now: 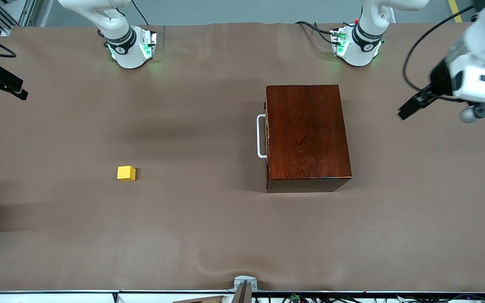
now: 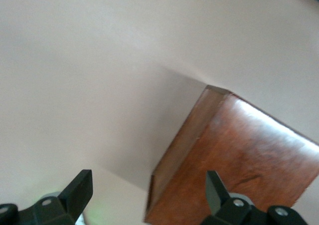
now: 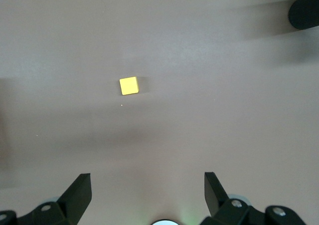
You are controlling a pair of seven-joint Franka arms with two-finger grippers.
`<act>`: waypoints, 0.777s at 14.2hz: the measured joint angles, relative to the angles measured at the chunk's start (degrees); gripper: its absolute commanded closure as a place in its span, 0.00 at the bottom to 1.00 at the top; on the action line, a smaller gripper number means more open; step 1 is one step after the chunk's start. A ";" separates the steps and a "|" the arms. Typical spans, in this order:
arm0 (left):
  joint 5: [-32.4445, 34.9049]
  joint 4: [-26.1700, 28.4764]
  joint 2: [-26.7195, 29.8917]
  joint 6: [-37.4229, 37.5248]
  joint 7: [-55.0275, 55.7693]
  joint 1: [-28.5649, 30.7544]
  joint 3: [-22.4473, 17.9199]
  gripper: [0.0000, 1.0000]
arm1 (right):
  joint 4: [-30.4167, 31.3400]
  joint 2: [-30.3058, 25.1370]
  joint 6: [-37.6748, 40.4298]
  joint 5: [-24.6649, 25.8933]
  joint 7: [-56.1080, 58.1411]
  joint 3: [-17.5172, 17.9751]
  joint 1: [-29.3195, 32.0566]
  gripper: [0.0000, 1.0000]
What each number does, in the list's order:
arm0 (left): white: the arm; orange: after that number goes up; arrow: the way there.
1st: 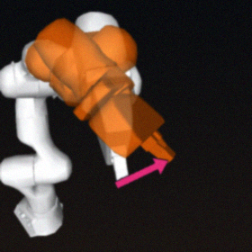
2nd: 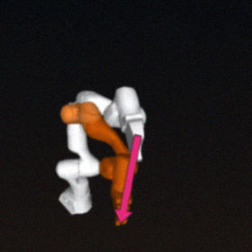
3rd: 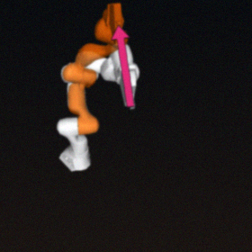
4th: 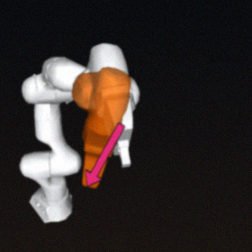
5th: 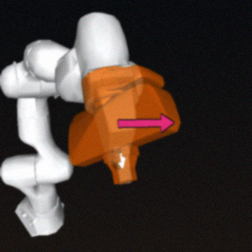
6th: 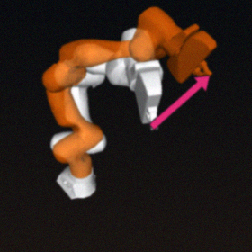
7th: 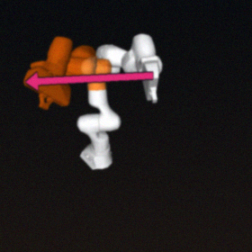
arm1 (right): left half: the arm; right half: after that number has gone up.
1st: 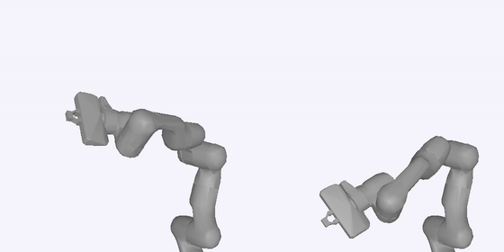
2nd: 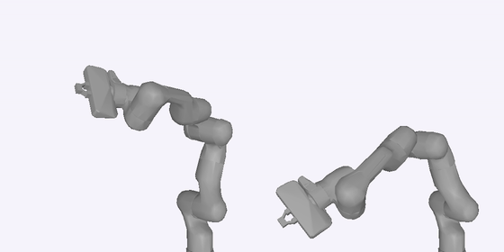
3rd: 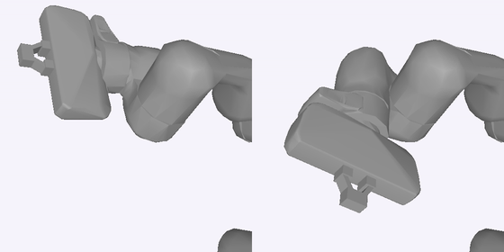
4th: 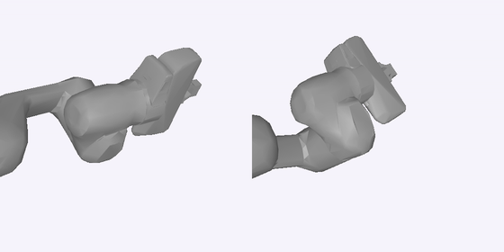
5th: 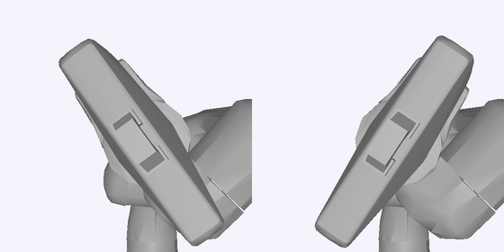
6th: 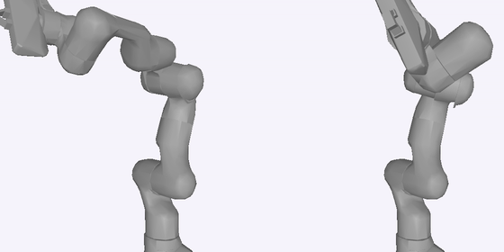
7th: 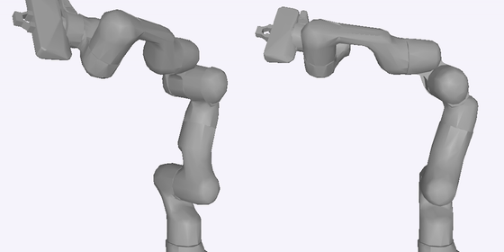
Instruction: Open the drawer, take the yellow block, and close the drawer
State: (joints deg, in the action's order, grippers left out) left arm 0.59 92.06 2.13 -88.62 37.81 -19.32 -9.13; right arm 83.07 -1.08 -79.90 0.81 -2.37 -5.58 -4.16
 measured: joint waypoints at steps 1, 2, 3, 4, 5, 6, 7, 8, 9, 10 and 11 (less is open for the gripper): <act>0.00 0.25 0.39 0.31 -4.59 1.58 0.29 0.00 | -0.01 0.00 0.00 0.12 1.02 -0.03 0.00 0.00; 0.00 0.31 0.55 0.55 -9.79 3.84 1.28 0.00 | -0.02 0.00 0.00 0.18 1.76 -0.04 0.00 0.00; 0.00 0.32 0.59 0.79 -15.71 7.70 3.85 0.00 | -0.03 0.00 0.00 0.21 2.05 -0.05 0.00 0.00; 0.00 0.32 0.59 0.90 -20.33 11.63 6.81 0.00 | -0.03 0.00 0.00 0.23 2.18 -0.05 0.00 0.00; 0.00 0.32 0.63 0.91 -24.14 14.99 9.52 0.00 | -0.03 0.00 0.00 0.25 2.24 -0.06 0.01 0.00; 0.00 0.32 0.76 0.91 -26.67 17.10 11.22 0.00 | -0.03 0.00 0.00 0.26 2.24 -0.08 0.02 0.00; 0.00 0.32 0.99 0.91 -28.05 18.13 12.19 0.00 | -0.03 0.00 0.00 0.26 2.24 -0.13 0.04 0.00; 0.00 0.32 1.31 0.92 -28.71 18.65 13.08 0.00 | -0.03 0.00 0.00 0.26 2.24 -0.19 0.05 0.00; 0.00 0.32 1.70 1.03 -28.80 19.42 14.66 0.00 | -0.03 0.00 0.00 0.26 2.24 -0.22 0.06 0.00; 0.00 0.31 2.17 1.27 -28.80 20.61 16.96 0.00 | -0.03 0.01 0.00 0.26 2.24 -0.24 0.07 0.00; 0.00 0.30 2.63 1.38 -28.77 21.47 18.92 0.00 | -0.03 0.01 0.00 0.26 2.24 -0.26 0.07 0.00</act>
State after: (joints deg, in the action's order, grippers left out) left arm 0.59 92.36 4.76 -87.24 9.04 2.15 9.79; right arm 83.04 -1.07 -79.91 1.08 -0.13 -5.84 -4.09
